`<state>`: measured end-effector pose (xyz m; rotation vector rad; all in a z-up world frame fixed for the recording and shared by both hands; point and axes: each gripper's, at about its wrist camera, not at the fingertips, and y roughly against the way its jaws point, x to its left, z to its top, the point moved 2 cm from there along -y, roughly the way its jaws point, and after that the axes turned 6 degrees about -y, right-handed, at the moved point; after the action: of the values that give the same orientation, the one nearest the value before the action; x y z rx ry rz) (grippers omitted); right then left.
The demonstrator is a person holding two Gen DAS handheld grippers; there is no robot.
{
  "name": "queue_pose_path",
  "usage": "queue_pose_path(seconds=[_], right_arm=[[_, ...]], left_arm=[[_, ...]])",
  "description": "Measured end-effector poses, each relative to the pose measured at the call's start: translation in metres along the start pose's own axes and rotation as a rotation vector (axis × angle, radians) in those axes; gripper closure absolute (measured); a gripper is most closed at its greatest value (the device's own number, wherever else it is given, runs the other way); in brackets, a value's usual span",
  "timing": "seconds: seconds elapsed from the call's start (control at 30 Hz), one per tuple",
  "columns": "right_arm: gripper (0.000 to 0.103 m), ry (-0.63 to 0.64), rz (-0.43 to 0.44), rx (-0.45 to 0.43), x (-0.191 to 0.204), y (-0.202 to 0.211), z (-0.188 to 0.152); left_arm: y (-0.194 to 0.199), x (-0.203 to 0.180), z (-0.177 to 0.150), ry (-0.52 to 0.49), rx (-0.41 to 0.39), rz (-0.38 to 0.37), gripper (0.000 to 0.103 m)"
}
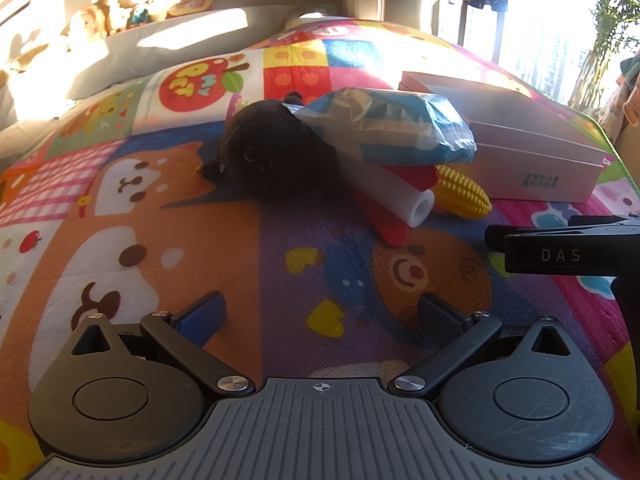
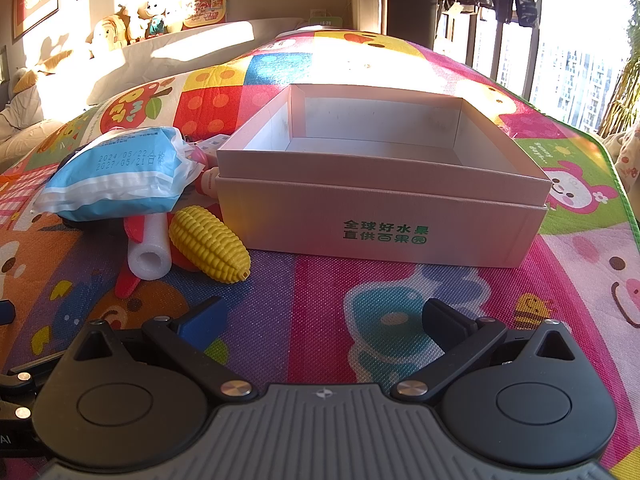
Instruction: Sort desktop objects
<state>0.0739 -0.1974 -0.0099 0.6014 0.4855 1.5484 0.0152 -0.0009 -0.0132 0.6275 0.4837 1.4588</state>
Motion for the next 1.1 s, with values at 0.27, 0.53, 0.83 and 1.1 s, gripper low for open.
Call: queue_pose_path(seconds=[0.27,0.53,0.83,1.1], right_arm=[[0.0,0.0,0.0,0.0,0.0,0.0,0.0],[0.0,0.001,-0.002,0.0,0.0,0.001,-0.001],[0.0,-0.008,0.009,0.008,0.001,0.003,-0.002],[0.0,0.019,0.012,0.073,-0.001,0.034,-0.022]], left_arm=[[0.0,0.0,0.0,0.001,0.0,0.0,0.0],[0.0,-0.001,0.0,0.002,0.004,0.002,0.0],[-0.004,0.001,0.001,0.0,0.026,0.001,0.0],[-0.003,0.0,0.002,-0.005,0.031,-0.001,0.0]])
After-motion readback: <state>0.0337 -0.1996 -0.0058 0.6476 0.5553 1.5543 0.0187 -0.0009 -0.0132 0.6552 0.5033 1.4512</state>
